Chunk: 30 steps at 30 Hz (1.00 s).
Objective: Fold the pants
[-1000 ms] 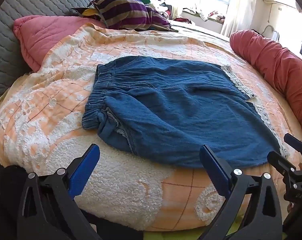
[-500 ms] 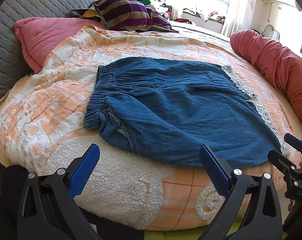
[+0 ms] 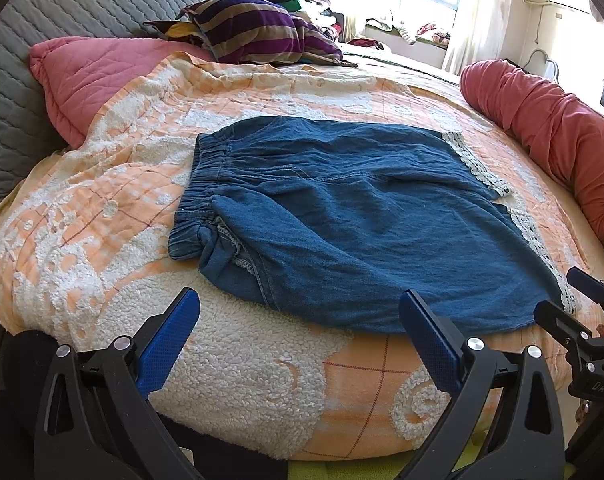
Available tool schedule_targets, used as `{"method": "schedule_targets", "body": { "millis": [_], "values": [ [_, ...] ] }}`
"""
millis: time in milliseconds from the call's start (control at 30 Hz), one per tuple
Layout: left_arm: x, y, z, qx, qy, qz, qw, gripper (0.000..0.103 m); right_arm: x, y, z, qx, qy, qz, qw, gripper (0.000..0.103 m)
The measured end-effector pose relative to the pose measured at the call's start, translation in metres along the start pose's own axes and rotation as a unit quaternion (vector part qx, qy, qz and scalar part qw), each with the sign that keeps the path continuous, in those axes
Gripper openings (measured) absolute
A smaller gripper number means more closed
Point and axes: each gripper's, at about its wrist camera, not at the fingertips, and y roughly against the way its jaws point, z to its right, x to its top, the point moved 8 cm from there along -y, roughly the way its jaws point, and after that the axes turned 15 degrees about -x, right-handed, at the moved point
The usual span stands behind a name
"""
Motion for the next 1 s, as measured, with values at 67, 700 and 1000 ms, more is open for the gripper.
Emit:
{"method": "schedule_targets", "body": {
  "millis": [67,700,1000],
  "values": [
    [0.0015,0.0011,-0.0013,0.000,0.000,0.001,1.0000,0.099,0.0001,0.0000,0.0000,0.001,0.000,0.001,1.000,0.095],
    [0.0012,0.0026,-0.0006,0.003,-0.003,0.005,1.0000,0.099,-0.0007,-0.0004,0.0007,0.001,-0.002,-0.001,1.000,0.095],
    [0.0013,0.0030,-0.0015,0.003,-0.005,0.005,1.0000,0.099,-0.0021,-0.0003,0.0008,0.002,-0.002,-0.002,1.000,0.095]
  ]
}}
